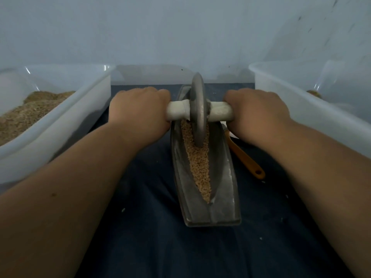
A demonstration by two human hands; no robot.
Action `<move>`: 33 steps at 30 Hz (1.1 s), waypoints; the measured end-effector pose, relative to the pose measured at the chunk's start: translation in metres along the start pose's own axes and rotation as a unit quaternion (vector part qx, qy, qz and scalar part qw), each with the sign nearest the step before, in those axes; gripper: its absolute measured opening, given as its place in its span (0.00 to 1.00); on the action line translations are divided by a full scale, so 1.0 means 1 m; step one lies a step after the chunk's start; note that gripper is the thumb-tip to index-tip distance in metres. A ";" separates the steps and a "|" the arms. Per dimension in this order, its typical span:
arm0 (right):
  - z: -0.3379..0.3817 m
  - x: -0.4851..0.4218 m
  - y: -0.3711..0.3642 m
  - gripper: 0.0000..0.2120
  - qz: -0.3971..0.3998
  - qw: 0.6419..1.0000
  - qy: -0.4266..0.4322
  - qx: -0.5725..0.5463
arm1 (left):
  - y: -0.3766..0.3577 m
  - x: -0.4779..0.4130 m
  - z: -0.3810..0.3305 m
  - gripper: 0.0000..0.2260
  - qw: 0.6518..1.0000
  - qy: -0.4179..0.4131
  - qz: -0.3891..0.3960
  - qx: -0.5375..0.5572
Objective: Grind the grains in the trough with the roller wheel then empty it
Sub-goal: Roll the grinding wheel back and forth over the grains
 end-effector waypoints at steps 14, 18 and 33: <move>0.015 0.042 0.051 0.19 0.232 0.949 0.078 -0.198 | 0.032 0.035 0.021 0.16 0.909 -0.016 0.378 0.175; 0.005 0.027 0.019 0.17 0.162 0.967 0.046 -0.191 | 0.021 0.013 0.026 0.10 0.952 -0.016 0.260 0.162; -0.009 0.007 -0.012 0.32 0.084 0.991 -0.017 -0.107 | 0.012 0.002 0.004 0.16 0.998 -0.022 0.052 0.020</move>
Point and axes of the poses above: each hand's wrist, its own x-axis away from the middle knuckle, its own y-axis out of the back of the hand, z = x × y, the point moved 7 cm from there along -x, towards the middle knuckle, and after that the axes turned 10 degrees about y, right-handed, at the moved point
